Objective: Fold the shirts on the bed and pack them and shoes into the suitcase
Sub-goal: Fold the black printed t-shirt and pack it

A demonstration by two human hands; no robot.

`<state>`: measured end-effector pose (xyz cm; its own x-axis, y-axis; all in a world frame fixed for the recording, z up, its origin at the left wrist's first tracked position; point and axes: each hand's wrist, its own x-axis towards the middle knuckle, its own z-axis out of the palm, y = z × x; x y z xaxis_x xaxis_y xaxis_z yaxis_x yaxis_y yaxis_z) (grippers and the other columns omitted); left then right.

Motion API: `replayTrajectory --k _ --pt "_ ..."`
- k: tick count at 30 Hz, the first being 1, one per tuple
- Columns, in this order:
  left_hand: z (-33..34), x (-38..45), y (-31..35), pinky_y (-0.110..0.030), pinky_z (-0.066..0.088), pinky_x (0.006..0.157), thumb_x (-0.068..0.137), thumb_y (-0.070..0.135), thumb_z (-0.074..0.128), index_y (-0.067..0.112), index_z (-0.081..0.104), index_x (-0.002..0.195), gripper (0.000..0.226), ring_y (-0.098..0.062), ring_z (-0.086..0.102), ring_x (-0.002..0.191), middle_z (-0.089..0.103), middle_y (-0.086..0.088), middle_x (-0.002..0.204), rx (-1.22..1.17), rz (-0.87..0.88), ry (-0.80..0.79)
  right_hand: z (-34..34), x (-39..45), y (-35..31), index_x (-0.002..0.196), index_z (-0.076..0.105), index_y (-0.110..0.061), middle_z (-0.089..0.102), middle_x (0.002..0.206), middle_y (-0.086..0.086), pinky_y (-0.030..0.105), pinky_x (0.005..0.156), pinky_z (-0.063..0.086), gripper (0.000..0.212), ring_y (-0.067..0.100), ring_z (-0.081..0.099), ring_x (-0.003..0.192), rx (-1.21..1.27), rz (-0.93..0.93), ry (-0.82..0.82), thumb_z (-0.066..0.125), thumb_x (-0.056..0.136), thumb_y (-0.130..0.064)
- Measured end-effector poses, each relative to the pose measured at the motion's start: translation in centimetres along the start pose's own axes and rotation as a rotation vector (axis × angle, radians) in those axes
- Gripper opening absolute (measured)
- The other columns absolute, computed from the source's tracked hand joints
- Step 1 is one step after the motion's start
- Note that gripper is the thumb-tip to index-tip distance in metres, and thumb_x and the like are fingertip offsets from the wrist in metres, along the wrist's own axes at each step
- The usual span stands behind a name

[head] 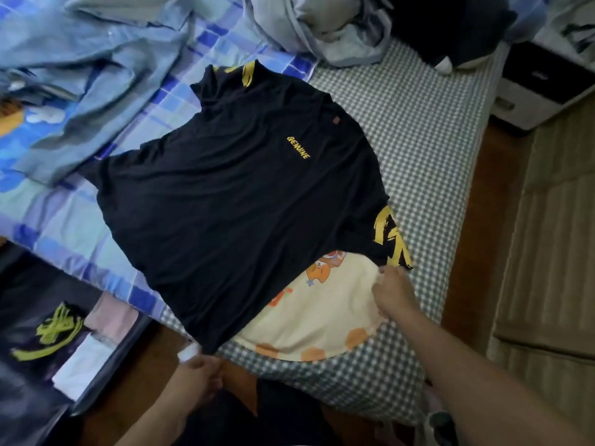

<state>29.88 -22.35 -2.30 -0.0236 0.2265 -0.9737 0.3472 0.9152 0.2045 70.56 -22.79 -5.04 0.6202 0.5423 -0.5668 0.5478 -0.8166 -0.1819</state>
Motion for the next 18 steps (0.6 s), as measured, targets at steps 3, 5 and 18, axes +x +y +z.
replayTrajectory --k 3,5,18 --pt "3.4 1.4 -1.1 -0.032 0.046 0.061 0.103 0.004 0.053 -0.005 0.065 0.102 0.015 -0.030 0.058 0.076 0.062 -0.022 0.090 0.074 0.003 0.068 0.3 6.0 -0.4 0.156 0.029 -0.014 0.030 0.157 0.011 0.047 0.111 0.037 0.068 0.035 0.031 0.141 -0.021 -0.068 0.108 0.062 0.097 -0.023" --pt "4.8 2.1 -1.2 -0.032 0.043 0.063 0.103 0.004 0.052 -0.001 0.066 0.102 0.014 -0.031 0.058 0.077 0.062 -0.021 0.089 0.068 -0.033 0.103 0.9 9.1 -0.5 0.157 0.025 -0.012 0.031 0.158 0.014 0.048 0.115 0.030 0.077 0.038 0.027 0.144 -0.067 -0.059 0.106 0.067 0.095 -0.032" --pt "6.1 6.1 -1.6 -0.040 0.045 0.069 0.105 0.015 0.049 0.008 0.056 0.104 0.010 -0.034 0.057 0.084 0.057 -0.015 0.096 -0.013 -0.055 0.316 3.2 3.4 6.3 0.119 0.065 -0.015 0.055 0.115 0.003 0.035 0.088 0.043 0.034 0.019 0.046 0.105 -0.183 -0.423 0.271 0.044 0.104 -0.037"
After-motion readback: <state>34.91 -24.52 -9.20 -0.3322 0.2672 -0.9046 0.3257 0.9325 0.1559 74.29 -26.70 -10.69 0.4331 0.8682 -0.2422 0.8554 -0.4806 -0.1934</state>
